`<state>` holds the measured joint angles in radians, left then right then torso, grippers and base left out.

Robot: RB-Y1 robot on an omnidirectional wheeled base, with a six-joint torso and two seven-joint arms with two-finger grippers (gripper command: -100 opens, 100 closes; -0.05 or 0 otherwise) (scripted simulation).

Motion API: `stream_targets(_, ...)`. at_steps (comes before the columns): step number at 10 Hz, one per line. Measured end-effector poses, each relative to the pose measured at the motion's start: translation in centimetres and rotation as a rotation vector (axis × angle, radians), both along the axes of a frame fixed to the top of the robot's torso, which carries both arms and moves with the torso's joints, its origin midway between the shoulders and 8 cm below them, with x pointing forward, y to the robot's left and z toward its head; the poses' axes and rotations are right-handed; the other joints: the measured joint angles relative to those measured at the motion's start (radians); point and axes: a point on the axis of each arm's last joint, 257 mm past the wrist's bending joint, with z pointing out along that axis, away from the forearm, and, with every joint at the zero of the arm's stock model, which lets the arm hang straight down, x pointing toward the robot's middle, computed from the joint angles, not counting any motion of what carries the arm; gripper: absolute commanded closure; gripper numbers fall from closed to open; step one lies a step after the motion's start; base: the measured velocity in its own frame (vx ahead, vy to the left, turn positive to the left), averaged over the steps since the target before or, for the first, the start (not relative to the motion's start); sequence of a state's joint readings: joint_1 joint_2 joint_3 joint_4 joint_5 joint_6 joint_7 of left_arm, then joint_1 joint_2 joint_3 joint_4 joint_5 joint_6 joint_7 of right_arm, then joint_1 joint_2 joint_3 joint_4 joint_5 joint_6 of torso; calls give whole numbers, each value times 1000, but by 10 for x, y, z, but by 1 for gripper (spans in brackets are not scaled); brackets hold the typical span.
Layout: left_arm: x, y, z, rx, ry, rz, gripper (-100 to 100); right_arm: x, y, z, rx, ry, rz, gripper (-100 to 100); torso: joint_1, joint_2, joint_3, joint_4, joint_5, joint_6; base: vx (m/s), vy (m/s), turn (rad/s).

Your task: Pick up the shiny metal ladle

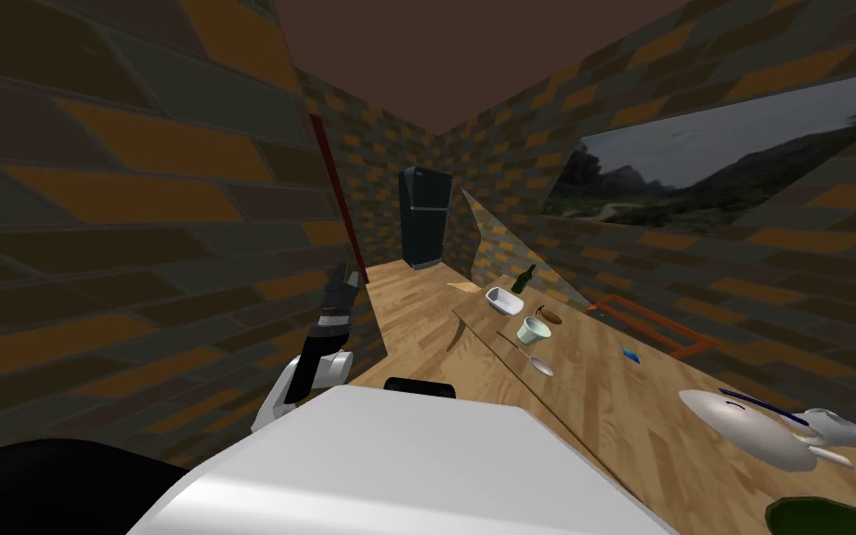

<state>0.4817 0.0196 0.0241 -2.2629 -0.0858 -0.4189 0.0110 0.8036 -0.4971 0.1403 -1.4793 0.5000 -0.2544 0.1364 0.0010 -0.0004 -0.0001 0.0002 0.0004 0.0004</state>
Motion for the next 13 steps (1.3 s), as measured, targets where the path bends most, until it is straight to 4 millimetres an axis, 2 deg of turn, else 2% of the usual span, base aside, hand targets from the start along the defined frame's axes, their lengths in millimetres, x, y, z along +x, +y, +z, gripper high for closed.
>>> stream_targets(1,0,0,0,0,0,0,0,-8,-3,-7,-7,21,-1,-100,-1,0,0,0,0,0,23,43,262)
stream_targets(3,0,0,0,0,0,0,0,-39,-13,-29,-44,95,22,-100,0,-1,0,0,0,0,36,37,196)
stream_targets(6,0,0,0,0,0,0,0,-90,-35,-50,-107,218,72,-100,2,-2,-1,0,0,-1,36,46,171)
stream_targets(11,0,0,0,0,0,0,0,-171,-70,-74,-193,397,147,-100,1,-2,-1,-1,0,0,52,42,204)
stream_targets(13,0,0,0,0,0,0,0,-200,-93,-75,-232,473,179,-100,1,-2,-1,0,1,0,54,47,212)
